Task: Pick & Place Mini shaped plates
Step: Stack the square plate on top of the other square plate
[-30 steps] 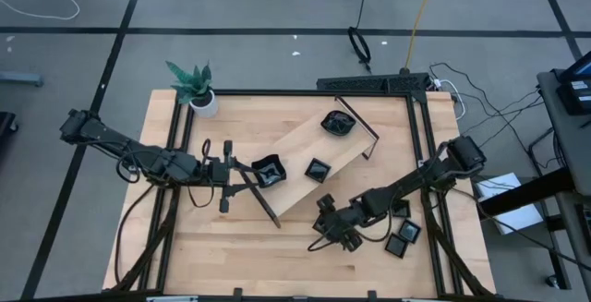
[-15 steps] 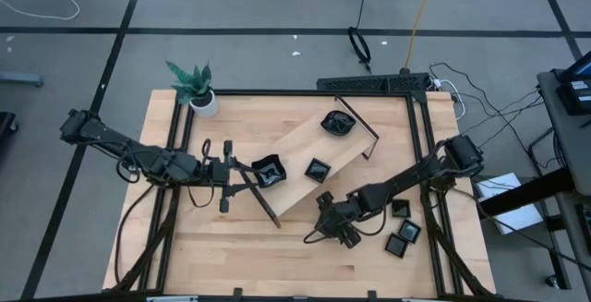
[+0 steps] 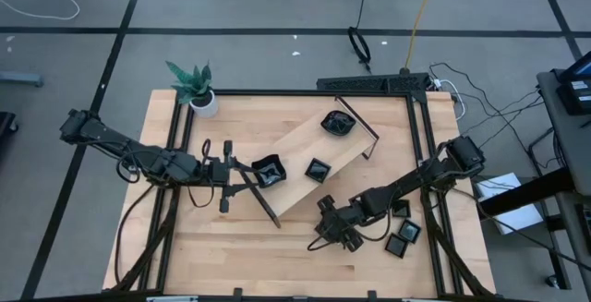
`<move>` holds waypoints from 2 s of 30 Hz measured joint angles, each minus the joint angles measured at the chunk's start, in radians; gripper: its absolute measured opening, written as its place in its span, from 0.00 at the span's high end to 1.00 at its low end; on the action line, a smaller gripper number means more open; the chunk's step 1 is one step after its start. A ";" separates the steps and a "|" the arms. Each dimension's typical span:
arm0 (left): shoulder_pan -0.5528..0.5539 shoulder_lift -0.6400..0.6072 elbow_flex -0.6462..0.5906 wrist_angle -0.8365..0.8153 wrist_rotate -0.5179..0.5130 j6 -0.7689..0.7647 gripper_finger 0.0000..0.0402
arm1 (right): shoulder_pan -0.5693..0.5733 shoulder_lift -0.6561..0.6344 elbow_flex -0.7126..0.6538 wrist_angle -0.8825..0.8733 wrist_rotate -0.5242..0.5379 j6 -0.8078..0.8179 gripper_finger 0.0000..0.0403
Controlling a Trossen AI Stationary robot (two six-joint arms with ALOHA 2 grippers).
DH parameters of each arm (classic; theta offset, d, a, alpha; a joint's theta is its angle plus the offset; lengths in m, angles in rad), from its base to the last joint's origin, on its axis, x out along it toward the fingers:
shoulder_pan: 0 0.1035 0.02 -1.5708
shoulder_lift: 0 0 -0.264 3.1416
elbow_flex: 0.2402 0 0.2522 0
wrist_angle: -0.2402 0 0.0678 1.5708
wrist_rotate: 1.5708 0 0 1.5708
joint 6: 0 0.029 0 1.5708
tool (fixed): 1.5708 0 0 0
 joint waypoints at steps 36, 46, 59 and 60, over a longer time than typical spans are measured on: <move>0.000 0.000 0.000 0.000 0.000 0.000 0.62 | -0.148 -0.593 -0.044 0.360 0.082 0.070 0.42; 0.000 0.000 0.000 0.000 0.000 0.000 0.62 | -0.226 -0.608 -0.511 1.271 0.110 0.053 0.42; 0.000 0.000 0.000 0.000 0.000 0.000 0.62 | -0.225 -0.483 -0.692 1.545 0.209 0.086 0.42; 0.000 0.000 0.000 0.000 0.000 0.000 0.62 | -0.225 -0.463 -0.689 1.554 0.209 0.088 0.42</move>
